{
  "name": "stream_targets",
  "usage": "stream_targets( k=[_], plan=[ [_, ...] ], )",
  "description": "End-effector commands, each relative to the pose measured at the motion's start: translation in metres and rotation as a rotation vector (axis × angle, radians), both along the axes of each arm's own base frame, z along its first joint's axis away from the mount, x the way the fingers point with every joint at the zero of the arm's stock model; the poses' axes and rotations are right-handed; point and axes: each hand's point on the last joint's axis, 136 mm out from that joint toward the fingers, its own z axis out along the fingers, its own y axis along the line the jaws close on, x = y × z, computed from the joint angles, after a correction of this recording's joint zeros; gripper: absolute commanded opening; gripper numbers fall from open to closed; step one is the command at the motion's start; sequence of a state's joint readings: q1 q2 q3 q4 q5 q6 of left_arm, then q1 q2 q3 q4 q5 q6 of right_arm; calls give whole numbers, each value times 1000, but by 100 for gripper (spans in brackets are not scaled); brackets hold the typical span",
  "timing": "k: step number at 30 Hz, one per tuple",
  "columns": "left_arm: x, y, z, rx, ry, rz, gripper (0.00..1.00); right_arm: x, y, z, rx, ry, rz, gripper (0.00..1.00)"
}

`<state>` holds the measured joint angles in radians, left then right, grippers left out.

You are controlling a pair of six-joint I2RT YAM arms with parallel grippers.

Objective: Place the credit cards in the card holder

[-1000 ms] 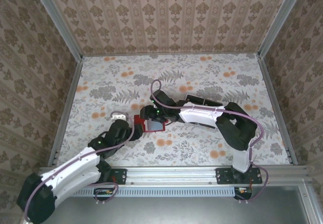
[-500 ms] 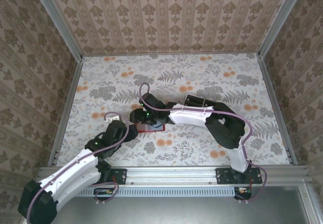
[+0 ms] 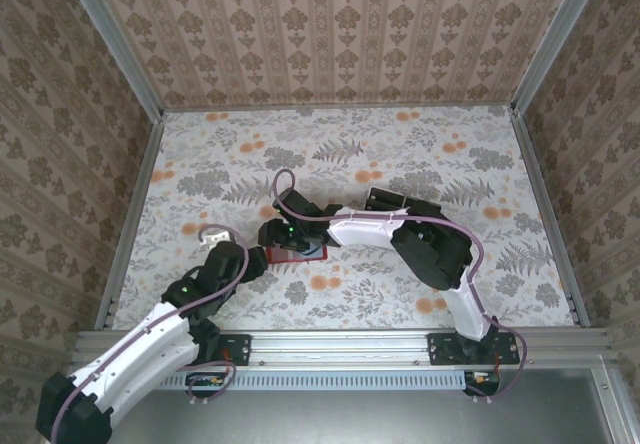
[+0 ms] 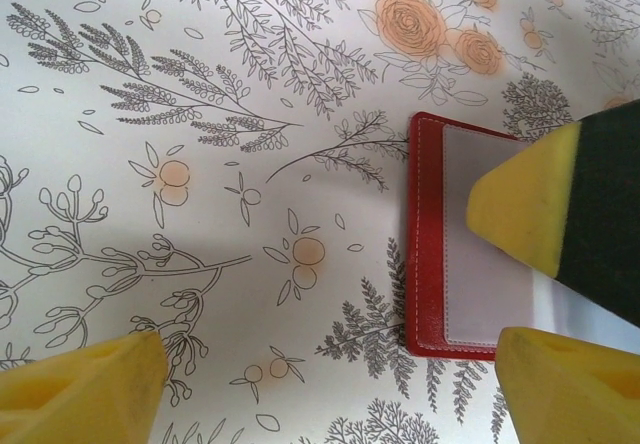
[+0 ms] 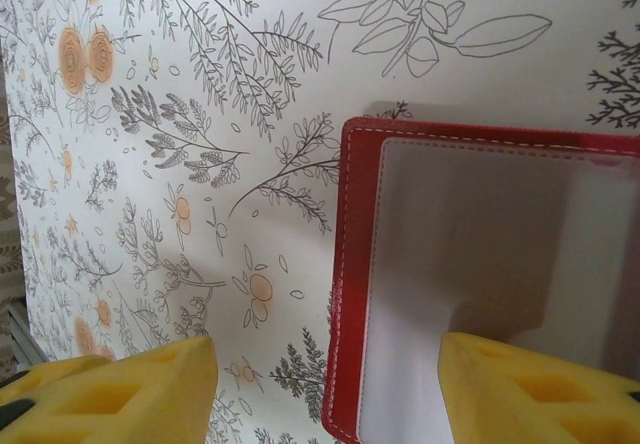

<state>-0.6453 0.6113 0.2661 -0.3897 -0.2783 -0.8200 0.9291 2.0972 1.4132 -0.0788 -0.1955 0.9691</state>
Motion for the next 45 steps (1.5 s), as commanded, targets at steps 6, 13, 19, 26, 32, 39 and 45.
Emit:
stream_targets(
  k=[6, 13, 19, 26, 32, 39, 45],
  plan=[
    [16, -14, 11, -37, -14, -36, 92, 16, -28, 83, 38, -149, -34, 62],
    [43, -27, 16, -51, 32, -102, 100, 22, -120, 98, -192, -228, -126, 62],
    [64, -45, 13, -41, 109, -175, 100, 16, -214, 106, -432, -277, -132, 62],
    [80, -49, 3, -51, 149, -171, 100, -2, -267, 105, -598, -273, 34, 56],
    [78, -51, 1, -51, 172, -179, 100, -13, -270, 70, -692, -215, 191, 45],
    [73, -49, 5, -39, 178, -197, 100, -9, -260, 42, -735, -219, 258, 40],
    [71, -49, 5, -41, 178, -199, 100, -2, -260, 32, -822, -229, 290, 40]
  ],
)
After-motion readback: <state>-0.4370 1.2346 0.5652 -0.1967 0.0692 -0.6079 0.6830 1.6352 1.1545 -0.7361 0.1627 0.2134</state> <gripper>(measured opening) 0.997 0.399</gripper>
